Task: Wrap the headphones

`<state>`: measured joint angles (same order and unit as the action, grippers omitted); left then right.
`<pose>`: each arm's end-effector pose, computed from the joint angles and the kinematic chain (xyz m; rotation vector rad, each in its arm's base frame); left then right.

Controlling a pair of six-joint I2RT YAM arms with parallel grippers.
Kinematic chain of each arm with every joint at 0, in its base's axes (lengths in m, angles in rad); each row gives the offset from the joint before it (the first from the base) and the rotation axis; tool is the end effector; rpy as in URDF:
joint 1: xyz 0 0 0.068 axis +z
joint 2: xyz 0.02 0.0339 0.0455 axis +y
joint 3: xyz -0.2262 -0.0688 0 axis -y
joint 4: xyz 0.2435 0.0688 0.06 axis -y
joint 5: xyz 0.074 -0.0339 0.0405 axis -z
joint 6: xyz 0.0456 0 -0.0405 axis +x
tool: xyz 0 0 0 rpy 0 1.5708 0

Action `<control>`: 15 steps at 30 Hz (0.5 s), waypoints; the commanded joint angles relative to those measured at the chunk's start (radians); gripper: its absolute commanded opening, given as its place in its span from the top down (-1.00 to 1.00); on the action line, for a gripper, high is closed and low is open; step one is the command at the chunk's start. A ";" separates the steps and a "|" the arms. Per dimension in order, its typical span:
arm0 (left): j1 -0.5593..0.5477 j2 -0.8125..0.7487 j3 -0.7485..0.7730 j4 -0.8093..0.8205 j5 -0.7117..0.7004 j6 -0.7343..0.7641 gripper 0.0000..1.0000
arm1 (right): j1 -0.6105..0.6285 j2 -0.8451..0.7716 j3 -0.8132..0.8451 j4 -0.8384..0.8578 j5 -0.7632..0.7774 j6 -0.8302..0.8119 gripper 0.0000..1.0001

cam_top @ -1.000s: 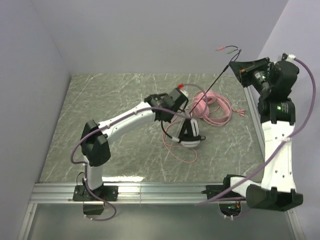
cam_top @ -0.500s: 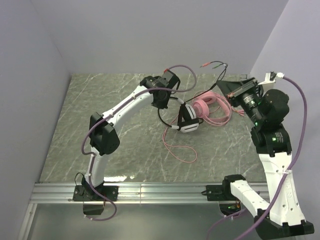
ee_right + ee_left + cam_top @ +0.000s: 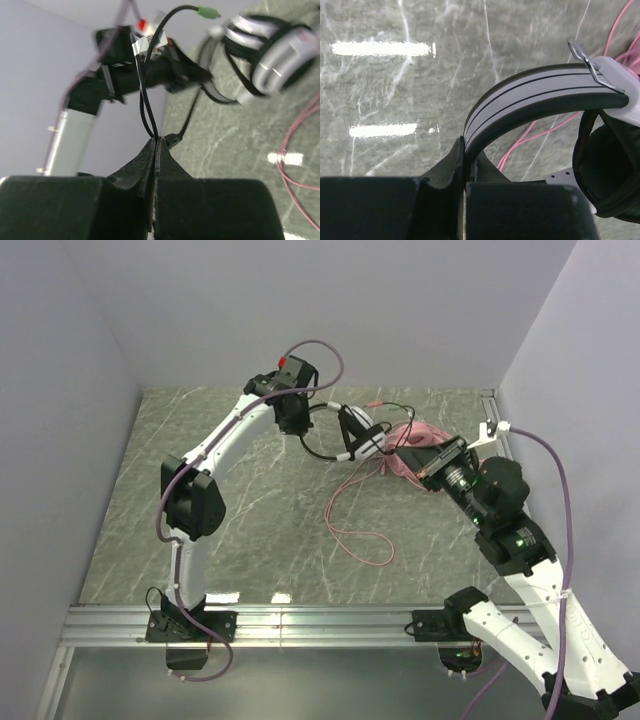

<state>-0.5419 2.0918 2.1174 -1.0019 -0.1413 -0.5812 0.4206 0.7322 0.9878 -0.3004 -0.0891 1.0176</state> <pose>0.3813 -0.2221 0.2772 -0.1055 2.5515 -0.2635 0.1731 0.0819 0.3790 0.4427 1.6922 1.1593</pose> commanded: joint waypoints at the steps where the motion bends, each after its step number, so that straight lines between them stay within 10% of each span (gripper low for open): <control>1: 0.029 -0.165 -0.028 0.177 0.016 -0.143 0.99 | 0.050 -0.068 -0.096 0.092 0.083 0.030 1.00; 15: 0.079 -0.478 -0.310 0.537 -0.040 -0.312 0.99 | 0.187 -0.125 -0.339 0.145 0.235 0.200 1.00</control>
<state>-0.4728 1.7199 1.8198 -0.6956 -0.1814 -0.7971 0.5884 0.6262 0.6960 -0.1925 0.0837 1.1500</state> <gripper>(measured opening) 0.048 0.006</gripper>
